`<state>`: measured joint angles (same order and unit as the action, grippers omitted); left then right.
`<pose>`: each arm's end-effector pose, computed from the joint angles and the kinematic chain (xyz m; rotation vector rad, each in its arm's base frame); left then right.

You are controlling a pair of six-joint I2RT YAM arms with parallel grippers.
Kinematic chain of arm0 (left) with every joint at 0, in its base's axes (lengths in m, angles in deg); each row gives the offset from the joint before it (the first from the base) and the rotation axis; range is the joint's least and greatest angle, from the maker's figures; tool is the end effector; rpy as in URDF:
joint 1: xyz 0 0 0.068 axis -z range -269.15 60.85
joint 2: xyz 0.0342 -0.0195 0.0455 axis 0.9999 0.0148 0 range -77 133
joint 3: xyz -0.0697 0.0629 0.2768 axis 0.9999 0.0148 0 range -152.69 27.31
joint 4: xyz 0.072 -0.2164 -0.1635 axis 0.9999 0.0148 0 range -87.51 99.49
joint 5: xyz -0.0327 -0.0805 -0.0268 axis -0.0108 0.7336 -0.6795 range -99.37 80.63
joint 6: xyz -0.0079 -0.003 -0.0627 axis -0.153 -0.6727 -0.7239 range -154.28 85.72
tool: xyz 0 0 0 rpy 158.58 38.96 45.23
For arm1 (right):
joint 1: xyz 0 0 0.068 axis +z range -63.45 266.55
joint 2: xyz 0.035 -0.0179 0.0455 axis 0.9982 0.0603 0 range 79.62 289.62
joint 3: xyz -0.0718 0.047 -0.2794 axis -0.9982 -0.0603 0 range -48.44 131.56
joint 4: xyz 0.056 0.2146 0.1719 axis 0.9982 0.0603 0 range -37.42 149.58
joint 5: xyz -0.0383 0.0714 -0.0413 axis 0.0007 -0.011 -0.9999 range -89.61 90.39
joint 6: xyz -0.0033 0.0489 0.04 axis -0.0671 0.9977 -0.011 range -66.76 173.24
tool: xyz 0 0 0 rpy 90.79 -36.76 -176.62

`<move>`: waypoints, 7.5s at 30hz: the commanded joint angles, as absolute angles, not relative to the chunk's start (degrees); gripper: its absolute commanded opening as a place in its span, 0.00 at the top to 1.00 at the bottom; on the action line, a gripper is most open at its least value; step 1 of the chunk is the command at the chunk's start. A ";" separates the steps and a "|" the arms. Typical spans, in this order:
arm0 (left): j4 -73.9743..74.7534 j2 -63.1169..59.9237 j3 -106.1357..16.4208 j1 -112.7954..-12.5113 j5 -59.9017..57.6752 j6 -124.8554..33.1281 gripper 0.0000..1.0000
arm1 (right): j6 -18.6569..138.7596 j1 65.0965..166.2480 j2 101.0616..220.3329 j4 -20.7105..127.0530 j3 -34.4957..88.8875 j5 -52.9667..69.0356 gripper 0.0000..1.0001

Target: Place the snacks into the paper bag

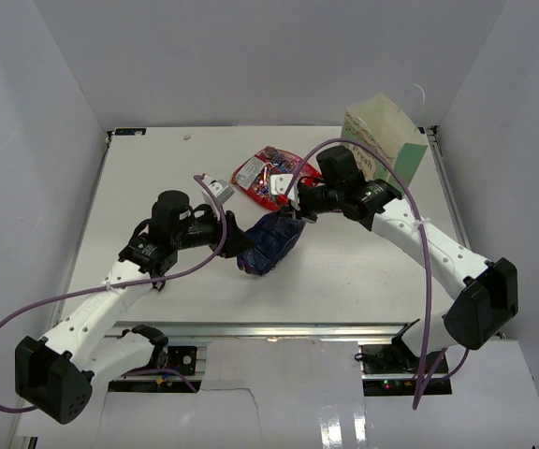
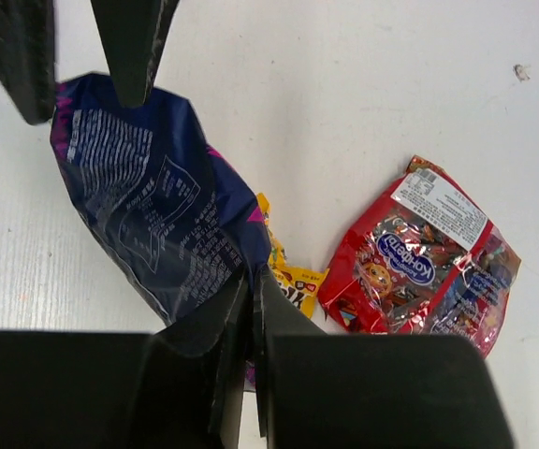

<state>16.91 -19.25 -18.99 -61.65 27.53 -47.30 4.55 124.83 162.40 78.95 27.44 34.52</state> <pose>0.2011 -0.1376 0.3107 0.6846 1.9827 -1.0881 0.2582 0.2385 0.3603 -1.6624 1.2574 0.5279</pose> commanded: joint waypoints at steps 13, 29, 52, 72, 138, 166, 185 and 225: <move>14.80 -30.07 -15.76 -61.64 24.20 -46.41 0.47 | 2.53 125.04 156.70 71.56 40.41 22.29 0.92; 15.15 -34.20 -13.47 -61.64 23.15 -46.77 0.47 | 1.03 121.97 160.82 72.26 56.13 16.21 0.92; 15.41 -41.41 -8.55 -61.64 20.07 -47.03 0.47 | 4.72 102.20 176.73 62.78 87.00 15.60 0.92; 14.36 -43.69 -7.67 -61.64 22.09 -47.12 0.46 | -0.64 96.57 180.25 50.21 87.44 5.58 0.92; 12.07 -48.97 -6.61 -61.64 28.16 -47.64 0.46 | -16.29 98.41 167.77 49.94 55.10 -6.11 0.92; 12.25 -48.17 -6.53 -61.64 27.19 -47.73 0.46 | -12.35 99.38 162.59 58.35 49.64 -0.23 0.46; 17.34 -46.86 -7.49 -61.64 10.85 -47.99 0.26 | -41.09 113.79 160.73 109.14 24.88 51.98 0.10; 24.82 -47.38 -8.90 -61.64 -14.82 -51.33 0.20 | -16.49 124.87 188.89 96.52 44.46 35.98 0.79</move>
<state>24.78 -46.74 -7.04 -61.65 -13.52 -50.67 -21.98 124.96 197.92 94.29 43.77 29.50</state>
